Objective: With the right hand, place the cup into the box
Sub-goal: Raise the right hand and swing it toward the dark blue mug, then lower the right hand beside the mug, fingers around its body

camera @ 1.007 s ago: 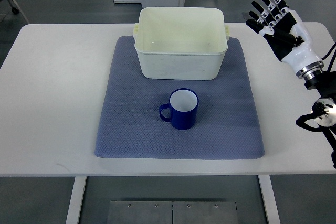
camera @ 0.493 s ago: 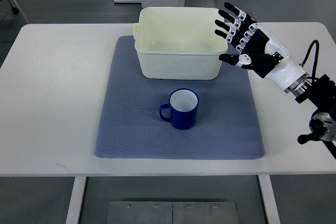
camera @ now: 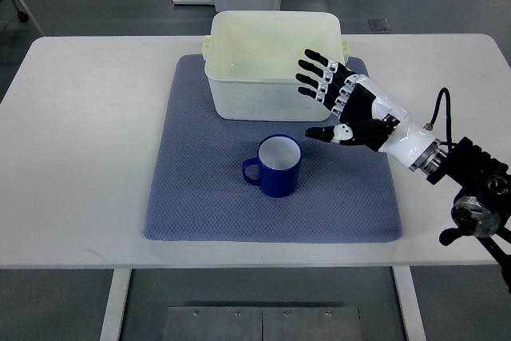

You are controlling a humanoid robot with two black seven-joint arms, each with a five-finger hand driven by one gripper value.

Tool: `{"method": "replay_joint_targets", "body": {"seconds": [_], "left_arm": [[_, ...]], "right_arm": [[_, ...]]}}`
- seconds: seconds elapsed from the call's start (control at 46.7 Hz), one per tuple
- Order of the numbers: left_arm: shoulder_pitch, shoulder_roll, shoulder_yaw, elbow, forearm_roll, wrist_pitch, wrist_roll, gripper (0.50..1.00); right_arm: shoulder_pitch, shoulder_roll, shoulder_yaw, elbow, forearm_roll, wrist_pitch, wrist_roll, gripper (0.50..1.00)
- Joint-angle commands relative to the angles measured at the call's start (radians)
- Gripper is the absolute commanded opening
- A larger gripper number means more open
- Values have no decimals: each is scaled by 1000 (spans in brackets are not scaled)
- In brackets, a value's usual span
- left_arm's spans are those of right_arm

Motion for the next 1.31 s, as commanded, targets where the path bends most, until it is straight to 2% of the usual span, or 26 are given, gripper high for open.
{"method": "replay_joint_targets", "body": {"seconds": [0.0, 0.514, 0.921, 1.114, 1.286], "left_arm": [[-1, 0, -1, 0, 1, 0, 0, 1000], [-1, 0, -1, 1, -1, 0, 0, 1000], [-1, 0, -1, 0, 1, 0, 0, 1000], [-1, 0, 2, 0, 1, 0, 0, 1000], [-1, 0, -1, 0, 1, 0, 0, 1000]], "right_arm": [[-2, 6, -13, -3, -4, -1, 0, 1000], [-41, 50, -38, -81, -10, -21, 21, 1000], [-50, 83, -119, -107, -19, -162, 73, 1000], [-47, 124, -125, -136, -39, -208, 75, 998], [-42, 141, -159, -155, -44, -239, 103, 1000]]}}
